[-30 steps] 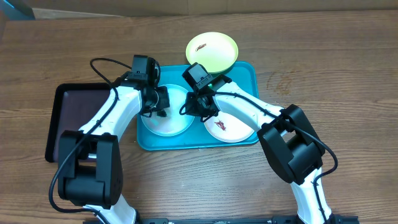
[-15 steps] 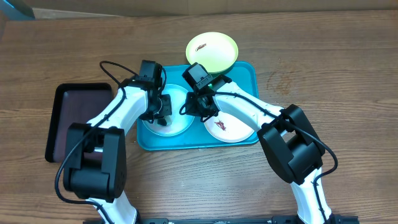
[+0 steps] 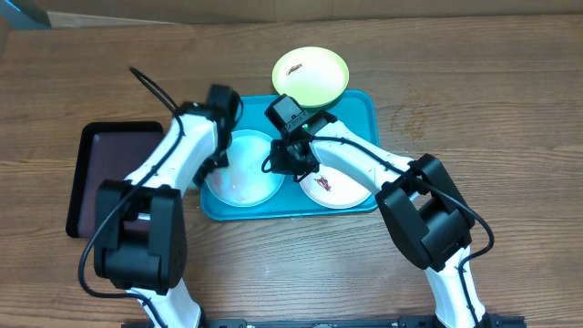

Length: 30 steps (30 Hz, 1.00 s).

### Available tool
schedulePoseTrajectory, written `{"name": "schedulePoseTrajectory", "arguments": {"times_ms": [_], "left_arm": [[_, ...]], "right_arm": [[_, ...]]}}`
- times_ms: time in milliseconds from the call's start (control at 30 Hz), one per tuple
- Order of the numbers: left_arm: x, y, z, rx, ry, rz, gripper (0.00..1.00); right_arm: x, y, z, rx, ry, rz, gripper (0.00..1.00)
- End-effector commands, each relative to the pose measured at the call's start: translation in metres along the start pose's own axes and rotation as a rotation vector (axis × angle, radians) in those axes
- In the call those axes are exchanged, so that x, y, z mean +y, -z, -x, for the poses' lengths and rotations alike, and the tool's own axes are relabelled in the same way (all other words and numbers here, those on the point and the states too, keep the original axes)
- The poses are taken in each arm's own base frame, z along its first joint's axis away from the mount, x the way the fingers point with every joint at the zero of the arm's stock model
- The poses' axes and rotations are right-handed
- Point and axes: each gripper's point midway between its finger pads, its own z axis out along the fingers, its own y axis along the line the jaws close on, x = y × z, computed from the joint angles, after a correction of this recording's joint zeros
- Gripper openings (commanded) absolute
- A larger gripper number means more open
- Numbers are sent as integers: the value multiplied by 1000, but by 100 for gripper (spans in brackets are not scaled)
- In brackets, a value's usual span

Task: Clean dirty plates on tray and stack at the side
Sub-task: 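Lift the light blue plate by its rim with the right gripper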

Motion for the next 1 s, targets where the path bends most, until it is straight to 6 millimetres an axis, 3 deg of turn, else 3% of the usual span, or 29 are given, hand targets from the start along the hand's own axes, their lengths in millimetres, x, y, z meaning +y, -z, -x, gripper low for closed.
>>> {"name": "schedulePoseTrajectory", "arguments": {"times_ms": [0, 133, 267, 467, 767, 967], "left_arm": [[29, 60, 49, -191, 188, -40, 4], [26, 104, 59, -235, 252, -258, 4], [49, 112, 53, -203, 311, -327, 4], [78, 78, 31, -26, 372, -337, 4], [94, 35, 8, 119, 459, -353, 4], [96, 6, -1, 133, 472, -348, 4]], "right_arm": [[-6, 5, 17, -48, 52, -33, 4], [6, 26, 25, -82, 62, -8, 4], [15, 52, 34, -134, 154, 5, 4], [6, 108, 56, -291, 206, -166, 4], [2, 190, 77, -529, 324, -491, 4], [21, 236, 71, -727, 483, -796, 4]]}}
